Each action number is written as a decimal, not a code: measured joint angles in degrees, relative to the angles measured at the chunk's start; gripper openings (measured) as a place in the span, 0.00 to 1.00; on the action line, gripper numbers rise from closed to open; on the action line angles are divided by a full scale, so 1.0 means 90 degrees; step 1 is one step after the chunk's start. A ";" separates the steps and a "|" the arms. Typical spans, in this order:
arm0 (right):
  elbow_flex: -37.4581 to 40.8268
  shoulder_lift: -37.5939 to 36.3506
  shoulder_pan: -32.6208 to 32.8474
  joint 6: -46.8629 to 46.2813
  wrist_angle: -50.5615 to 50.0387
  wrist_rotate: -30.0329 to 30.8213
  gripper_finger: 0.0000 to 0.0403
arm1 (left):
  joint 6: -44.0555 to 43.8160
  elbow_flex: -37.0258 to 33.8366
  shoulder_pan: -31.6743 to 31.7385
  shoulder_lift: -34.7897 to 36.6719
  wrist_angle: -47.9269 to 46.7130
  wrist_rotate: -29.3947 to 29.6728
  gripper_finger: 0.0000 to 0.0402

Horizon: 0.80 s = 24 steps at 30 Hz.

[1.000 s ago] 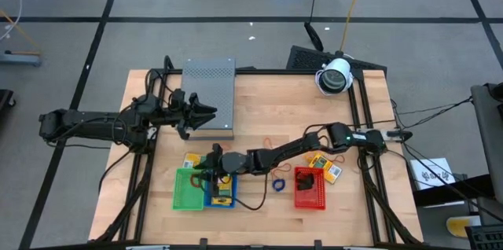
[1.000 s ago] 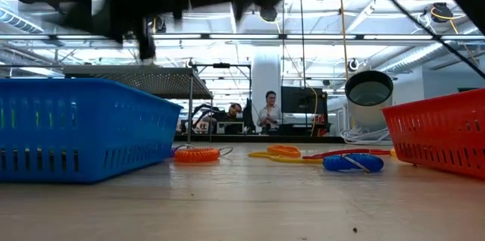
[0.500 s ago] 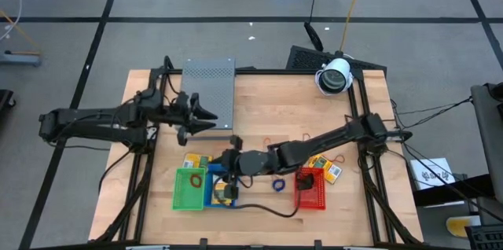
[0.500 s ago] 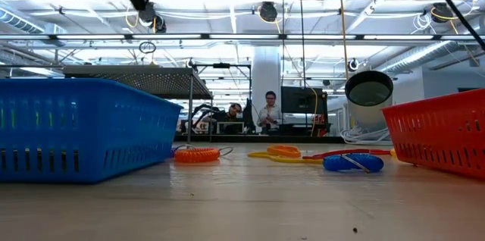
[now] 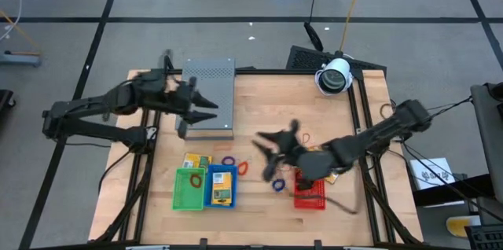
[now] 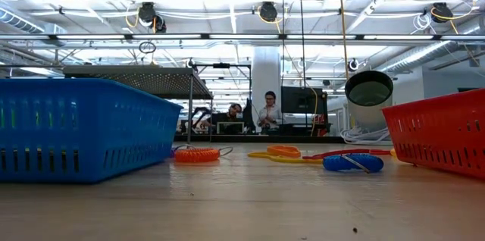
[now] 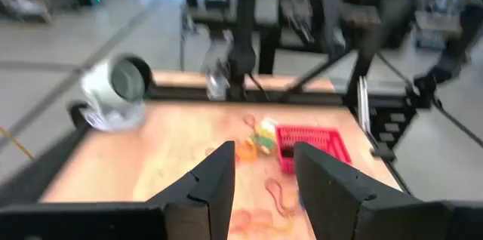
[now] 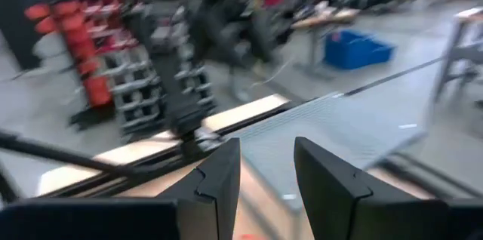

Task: Pick & Place Office Desk Supplies
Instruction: Put the orange rubber band into the red bin

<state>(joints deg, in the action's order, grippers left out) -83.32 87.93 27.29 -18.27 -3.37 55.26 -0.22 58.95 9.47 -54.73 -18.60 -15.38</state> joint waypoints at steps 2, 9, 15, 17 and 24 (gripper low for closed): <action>0.0433 -0.0493 0.0165 0.0034 0.0032 0.0511 0.29 | 0.0013 0.0363 -0.0112 -0.0453 -0.0280 0.0000 0.36; 0.1855 -0.1913 0.0442 -0.0015 0.0331 0.1634 0.29 | 0.0328 0.2136 -0.0437 -0.2247 -0.1648 0.0151 0.36; 0.2854 -0.2865 0.0439 0.0113 0.0689 0.2380 0.29 | 0.0029 0.3700 -0.0614 -0.3872 -0.3071 0.0207 0.36; 0.3090 -0.3153 0.0439 0.0173 0.0700 0.2566 0.29 | -0.0018 0.4029 -0.0695 -0.4370 -0.3509 0.0211 0.36; 0.3788 -0.4060 0.0439 0.0298 0.0714 0.2716 0.29 | -0.0264 0.4479 -0.0959 -0.5451 -0.3895 0.0197 0.36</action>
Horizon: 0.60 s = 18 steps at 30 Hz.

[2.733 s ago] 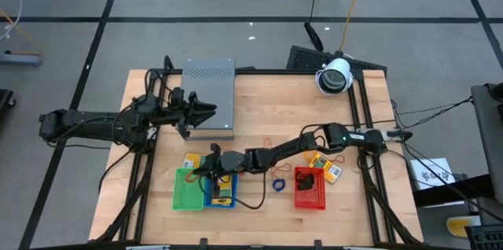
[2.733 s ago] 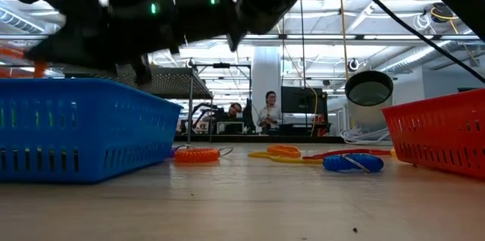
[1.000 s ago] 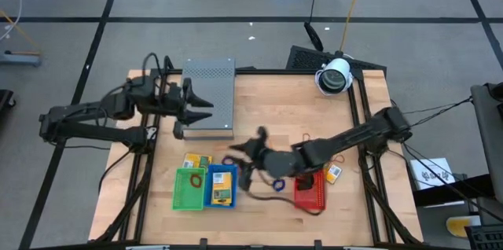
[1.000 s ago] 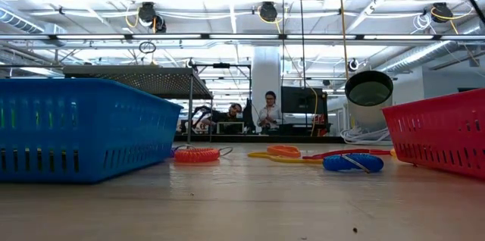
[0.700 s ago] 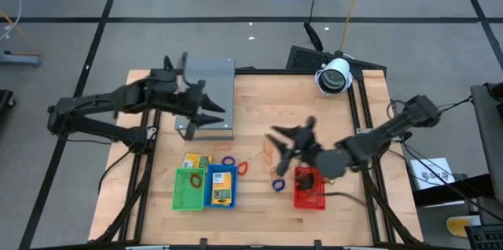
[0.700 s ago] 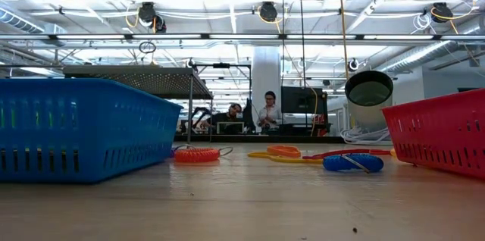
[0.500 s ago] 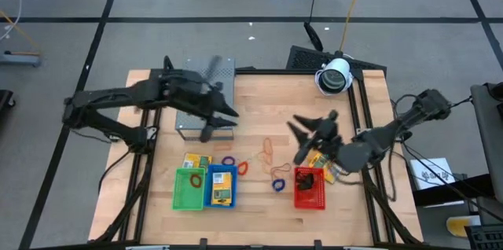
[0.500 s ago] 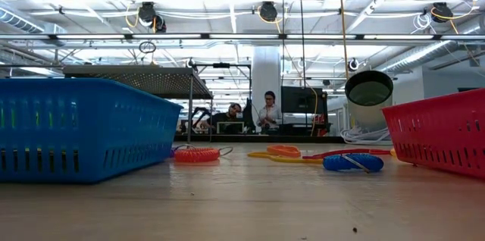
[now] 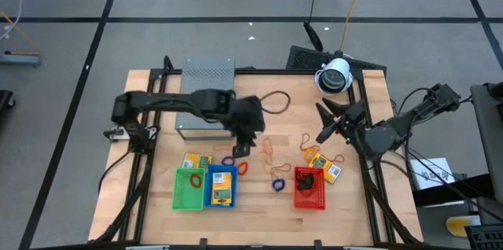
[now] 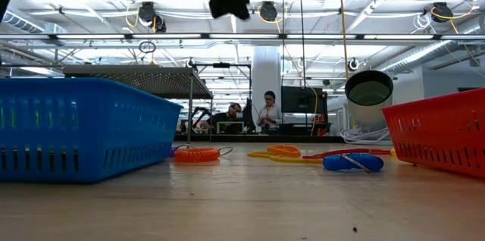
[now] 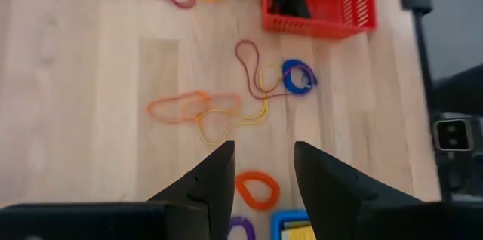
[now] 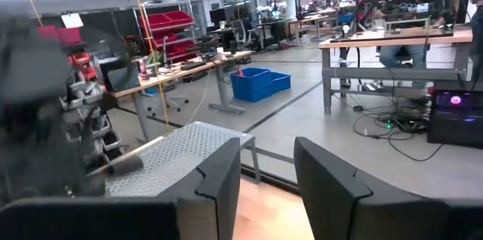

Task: Pick & Place Office Desk Supplies
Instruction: Put the orange rubber band into the red bin

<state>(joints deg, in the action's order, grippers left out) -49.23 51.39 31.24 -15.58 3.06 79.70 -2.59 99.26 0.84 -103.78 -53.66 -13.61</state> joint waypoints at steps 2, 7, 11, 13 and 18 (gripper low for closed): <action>0.0129 -0.0193 0.0000 0.0020 0.0002 0.0002 0.29 | -0.0018 0.0000 -0.0042 -0.0201 0.0014 0.0001 0.36; 0.0366 -0.0557 0.0000 0.0243 -0.0003 0.0004 0.29 | -0.0579 0.0000 0.0019 -0.0508 0.0019 -0.0152 0.36; 0.0417 -0.0689 0.0000 0.0539 -0.0009 0.0003 0.29 | -0.1380 -0.0002 0.0108 -0.0825 0.0031 -0.0373 0.36; 0.0417 -0.0726 0.0000 0.0707 -0.0008 0.0000 0.29 | -0.2069 -0.0002 0.0146 -0.0956 0.0098 -0.0459 0.36; 0.0417 -0.0766 0.0000 0.1092 -0.0010 0.0002 0.29 | -0.3541 -0.0005 0.0214 -0.1272 0.0564 -0.0483 0.36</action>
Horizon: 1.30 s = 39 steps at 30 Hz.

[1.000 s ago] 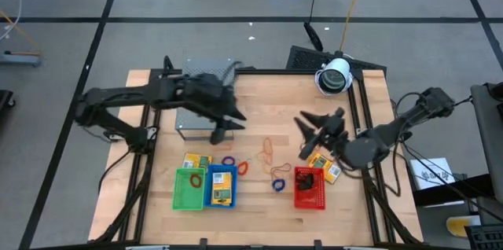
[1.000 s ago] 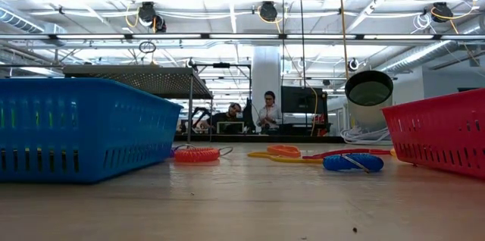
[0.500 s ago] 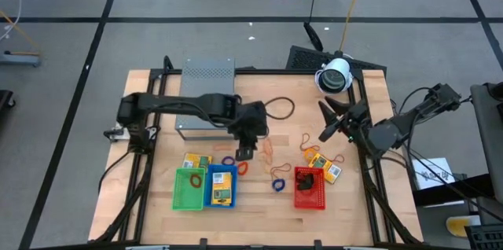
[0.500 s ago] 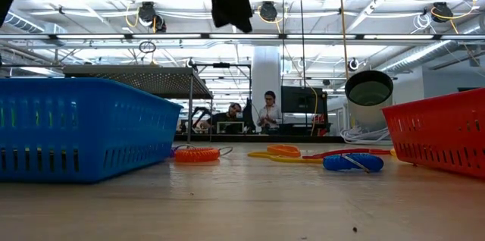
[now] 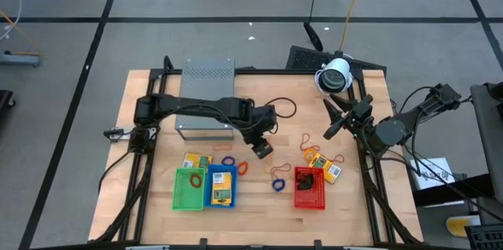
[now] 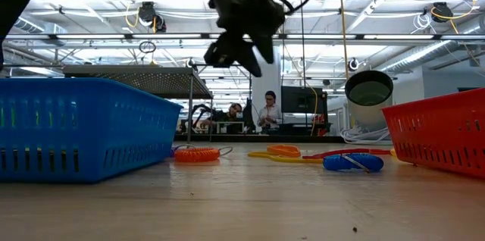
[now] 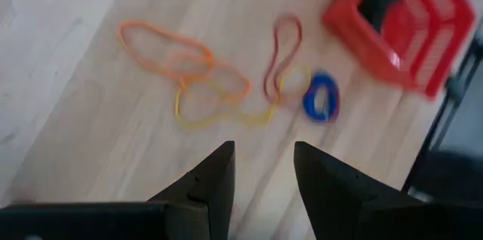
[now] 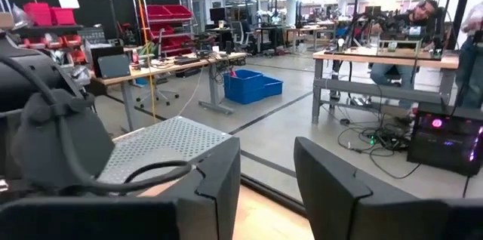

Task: Pick & Place Office Desk Supplies
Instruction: Put the orange rubber band into the red bin

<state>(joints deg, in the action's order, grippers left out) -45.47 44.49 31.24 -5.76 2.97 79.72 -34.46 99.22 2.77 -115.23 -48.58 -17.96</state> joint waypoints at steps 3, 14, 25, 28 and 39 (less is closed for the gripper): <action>0.0000 -0.0007 -0.0002 0.0108 -0.0017 -0.0002 0.29 | -0.0665 0.0001 0.0000 -0.0104 0.0445 0.0002 0.36; 0.0000 -0.0015 -0.0002 -0.0101 -0.0022 -0.0029 0.29 | -0.2025 0.0003 -0.0001 -0.0366 0.0537 0.0684 0.36; 0.0000 -0.0022 -0.0002 0.0102 -0.0023 -0.0049 0.29 | -0.2524 0.0305 0.0007 -0.0406 -0.0252 0.1501 0.35; 0.0000 -0.0025 -0.0002 0.0101 -0.0023 -0.0050 0.29 | -0.2320 0.0804 -0.0011 -0.0397 -0.0907 0.1755 0.30; -0.0002 -0.0042 0.0000 0.0102 -0.0008 -0.0559 0.29 | -0.2069 0.2344 -0.0366 -0.0827 -0.1312 0.1896 0.17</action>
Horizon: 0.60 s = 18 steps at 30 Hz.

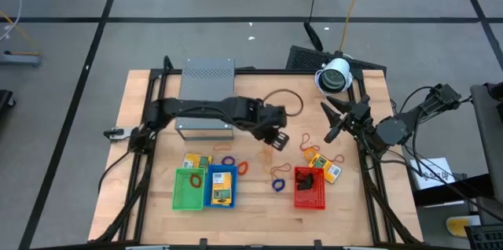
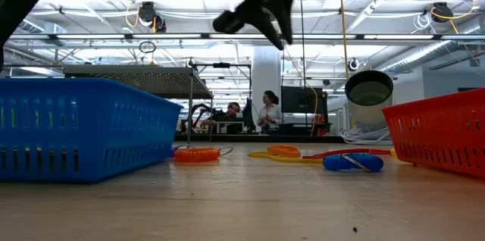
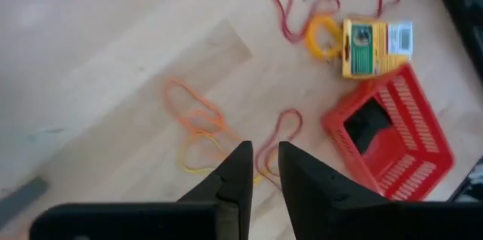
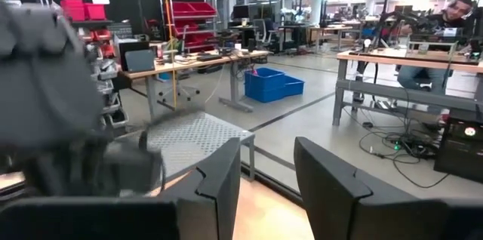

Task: Pick & Place Office Desk Supplies
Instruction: Put the orange rubber band into the red bin

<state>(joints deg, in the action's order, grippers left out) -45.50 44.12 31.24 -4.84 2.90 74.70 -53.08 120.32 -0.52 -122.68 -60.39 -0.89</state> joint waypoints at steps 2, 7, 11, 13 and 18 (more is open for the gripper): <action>0.0000 -0.0017 0.0000 0.0000 0.0000 -0.0002 0.29 | 0.0007 0.0366 -0.0089 -0.0356 -0.0007 -0.0249 0.17; 0.0000 -0.0133 0.0000 0.0022 0.0009 -0.0001 0.29 | 0.0351 0.1325 -0.0241 -0.1141 -0.0650 -0.0454 0.17; -0.0002 -0.0254 0.0000 0.0022 0.0010 0.0002 0.29 | 0.0345 0.1474 -0.0178 -0.1211 -0.1638 -0.0217 0.17; -0.0002 -0.0300 0.0000 0.0022 0.0010 0.0000 0.29 | 0.0312 0.1476 -0.0134 -0.1211 -0.2064 0.0071 0.17; -0.0002 -0.0346 0.0000 0.0121 0.0010 0.0000 0.29 | 0.0331 0.1418 -0.0005 -0.1211 -0.2188 0.0244 0.17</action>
<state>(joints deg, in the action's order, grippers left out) -45.52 41.01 31.24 -3.76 2.98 74.70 -50.10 133.08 -0.57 -133.58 -80.08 1.30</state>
